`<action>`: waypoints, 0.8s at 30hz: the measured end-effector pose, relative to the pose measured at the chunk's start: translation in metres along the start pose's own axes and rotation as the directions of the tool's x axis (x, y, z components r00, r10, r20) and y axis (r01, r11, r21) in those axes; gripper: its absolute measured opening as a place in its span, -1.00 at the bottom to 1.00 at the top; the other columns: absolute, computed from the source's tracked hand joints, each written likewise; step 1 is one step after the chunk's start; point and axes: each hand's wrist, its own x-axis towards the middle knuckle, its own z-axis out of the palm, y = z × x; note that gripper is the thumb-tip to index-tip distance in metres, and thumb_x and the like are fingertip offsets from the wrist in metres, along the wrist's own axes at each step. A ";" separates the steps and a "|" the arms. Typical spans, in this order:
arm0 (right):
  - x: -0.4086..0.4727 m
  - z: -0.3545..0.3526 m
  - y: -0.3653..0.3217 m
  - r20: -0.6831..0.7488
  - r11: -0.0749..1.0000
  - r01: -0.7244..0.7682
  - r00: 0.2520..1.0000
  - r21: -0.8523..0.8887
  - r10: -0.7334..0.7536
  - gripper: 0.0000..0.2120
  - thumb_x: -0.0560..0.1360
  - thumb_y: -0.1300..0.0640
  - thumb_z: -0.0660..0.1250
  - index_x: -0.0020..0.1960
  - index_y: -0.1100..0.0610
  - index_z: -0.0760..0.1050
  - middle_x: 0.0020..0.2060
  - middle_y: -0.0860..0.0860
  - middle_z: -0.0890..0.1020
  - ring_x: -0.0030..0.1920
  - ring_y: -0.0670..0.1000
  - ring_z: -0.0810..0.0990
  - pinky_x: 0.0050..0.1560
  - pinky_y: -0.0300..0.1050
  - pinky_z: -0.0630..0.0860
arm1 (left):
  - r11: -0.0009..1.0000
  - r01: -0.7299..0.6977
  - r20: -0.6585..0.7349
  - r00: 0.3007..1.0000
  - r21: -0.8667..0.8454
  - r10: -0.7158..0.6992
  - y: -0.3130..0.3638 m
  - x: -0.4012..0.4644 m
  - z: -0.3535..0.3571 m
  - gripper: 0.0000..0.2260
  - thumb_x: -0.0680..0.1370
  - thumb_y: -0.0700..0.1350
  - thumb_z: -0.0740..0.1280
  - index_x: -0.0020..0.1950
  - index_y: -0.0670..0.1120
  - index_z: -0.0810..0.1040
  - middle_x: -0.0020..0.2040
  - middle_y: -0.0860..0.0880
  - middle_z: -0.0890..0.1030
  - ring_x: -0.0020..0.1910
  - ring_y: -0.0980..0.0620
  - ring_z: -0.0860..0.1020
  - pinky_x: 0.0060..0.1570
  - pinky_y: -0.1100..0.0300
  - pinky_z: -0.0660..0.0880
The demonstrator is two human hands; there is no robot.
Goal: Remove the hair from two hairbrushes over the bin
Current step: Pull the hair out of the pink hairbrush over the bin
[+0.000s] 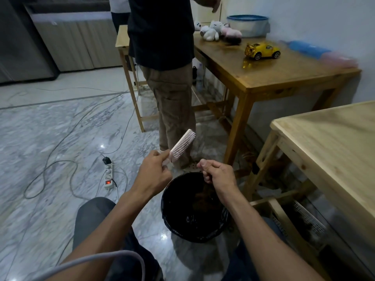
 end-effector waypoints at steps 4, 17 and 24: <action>0.005 -0.002 0.001 0.029 0.997 -0.021 0.999 0.070 0.019 -0.79 0.62 0.15 0.38 -0.13 0.17 0.71 -0.39 -0.02 0.58 -0.36 -0.10 0.48 -0.30 -0.25 0.44 | 0.997 0.083 -0.014 0.996 -0.003 -0.083 -0.006 -0.001 0.002 -0.64 0.49 -0.33 0.23 0.23 -0.12 0.62 -0.15 -0.15 0.51 -0.23 -0.05 0.42 -0.30 0.23 0.28; 0.003 -0.005 -0.005 0.001 0.759 0.021 1.000 -0.650 -0.026 -0.68 0.50 0.29 0.44 0.17 0.00 0.73 0.03 -0.08 0.76 -0.10 -0.07 0.75 0.00 -0.14 0.68 | 0.955 0.218 0.054 0.976 -0.200 -0.212 0.001 -0.004 0.004 -0.66 0.53 -0.27 0.25 0.28 -0.08 0.56 -0.13 -0.09 0.65 -0.27 -0.16 0.63 -0.24 -0.13 0.62; 0.009 0.003 -0.004 0.028 0.901 -0.015 0.999 -0.433 0.030 -0.75 0.59 -0.08 0.37 0.21 -0.04 0.65 0.09 -0.05 0.73 0.09 -0.05 0.71 0.24 -0.03 0.61 | 0.978 0.172 0.030 0.985 -0.119 -0.169 0.004 -0.006 0.005 -0.70 0.52 -0.23 0.30 0.23 -0.08 0.61 -0.05 -0.10 0.67 -0.24 -0.05 0.54 -0.36 0.21 0.35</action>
